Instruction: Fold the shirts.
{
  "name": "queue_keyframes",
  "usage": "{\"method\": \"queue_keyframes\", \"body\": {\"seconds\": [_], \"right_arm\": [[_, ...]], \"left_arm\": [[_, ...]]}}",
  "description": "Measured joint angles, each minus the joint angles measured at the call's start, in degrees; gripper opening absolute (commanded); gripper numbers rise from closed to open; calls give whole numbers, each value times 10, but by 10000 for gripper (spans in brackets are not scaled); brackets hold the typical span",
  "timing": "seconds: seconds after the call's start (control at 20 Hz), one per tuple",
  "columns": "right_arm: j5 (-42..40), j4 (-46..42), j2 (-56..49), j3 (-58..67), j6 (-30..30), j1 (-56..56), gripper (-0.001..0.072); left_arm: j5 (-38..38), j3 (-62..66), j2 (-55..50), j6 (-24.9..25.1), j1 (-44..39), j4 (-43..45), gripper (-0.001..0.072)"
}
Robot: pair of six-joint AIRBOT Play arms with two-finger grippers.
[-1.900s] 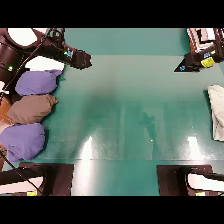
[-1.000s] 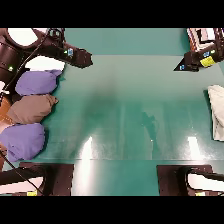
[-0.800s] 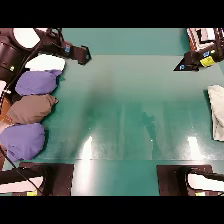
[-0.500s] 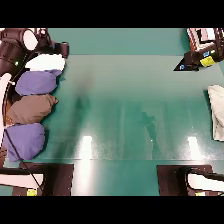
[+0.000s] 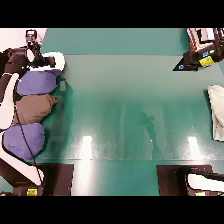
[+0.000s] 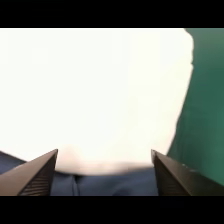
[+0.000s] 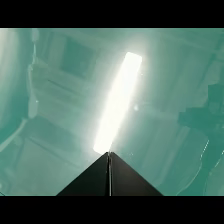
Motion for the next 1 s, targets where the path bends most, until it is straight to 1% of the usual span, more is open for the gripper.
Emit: {"method": "queue_keyframes", "body": {"seconds": [0.2, 0.25, 0.3, 0.35, 0.4, 0.55, 0.75, 0.9, 1.0], "right_arm": [[0, 0, 0, 0, 0, 26, 18], [0, -1, 0, 0, 0, 31, 18], [0, -2, 0, 0, 0, 37, 19], [-2, -3, 0, 0, -1, 40, 18], [-3, -3, 0, 0, -1, 42, 18], [-4, -4, 0, 0, -3, 45, 19], [-9, -5, 0, 0, -6, 47, 18], [-30, -5, 3, 0, -10, 47, 18], [-54, -5, 9, 0, -12, 47, 18]], "left_arm": [[3, 39, -46, 0, 6, -2, 700], [2, 43, -53, -1, 7, -3, 489], [1, 47, -58, -1, 7, -3, 302], [-2, 49, -61, -1, 7, -3, 149], [-3, 52, -63, -1, 7, -4, 27], [-28, 70, -66, -1, 8, -3, 23], [-83, 136, -51, -1, 8, -21, 22], [-97, 172, 18, 3, -2, -36, 23], [-105, 184, 87, 20, -14, -40, 22]]}}
